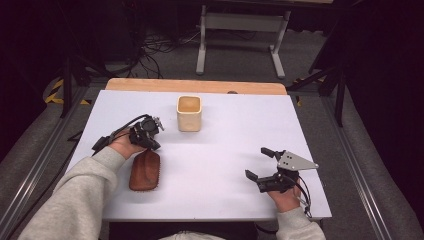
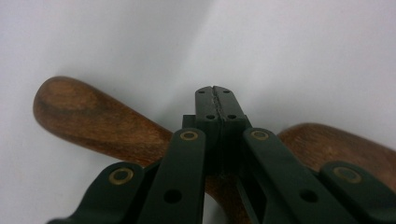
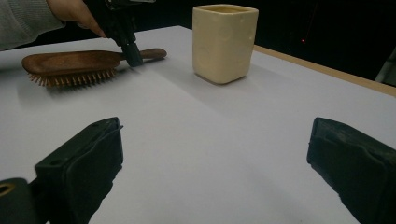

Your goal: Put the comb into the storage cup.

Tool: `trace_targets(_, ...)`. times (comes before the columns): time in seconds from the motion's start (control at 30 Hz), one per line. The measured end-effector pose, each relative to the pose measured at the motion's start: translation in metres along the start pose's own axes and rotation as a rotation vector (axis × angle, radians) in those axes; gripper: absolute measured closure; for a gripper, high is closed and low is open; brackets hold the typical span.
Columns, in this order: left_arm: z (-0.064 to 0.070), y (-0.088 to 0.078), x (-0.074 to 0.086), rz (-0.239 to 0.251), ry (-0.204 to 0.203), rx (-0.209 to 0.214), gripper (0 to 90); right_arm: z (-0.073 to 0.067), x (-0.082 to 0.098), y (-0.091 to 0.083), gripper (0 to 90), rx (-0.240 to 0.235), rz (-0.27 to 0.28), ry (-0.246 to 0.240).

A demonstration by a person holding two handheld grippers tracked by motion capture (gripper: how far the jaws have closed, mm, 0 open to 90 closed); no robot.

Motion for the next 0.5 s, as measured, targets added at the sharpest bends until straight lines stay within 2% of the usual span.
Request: trace_targets(0.5,-0.01,-0.002,0.032,-0.03,-0.047,-0.002,90.0,0.0,0.0,0.002,4.1,-0.006,-0.001,0.004)
Point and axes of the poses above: each handheld gripper's, and its own axes: y roughly forward along the jaws, x roughly out of its underside, z roughly to its right, the point moved 3 cm from there along y, roughly forward along the jaws, and after that the axes turned 15 degrees about -x, right-handed, at the moved point
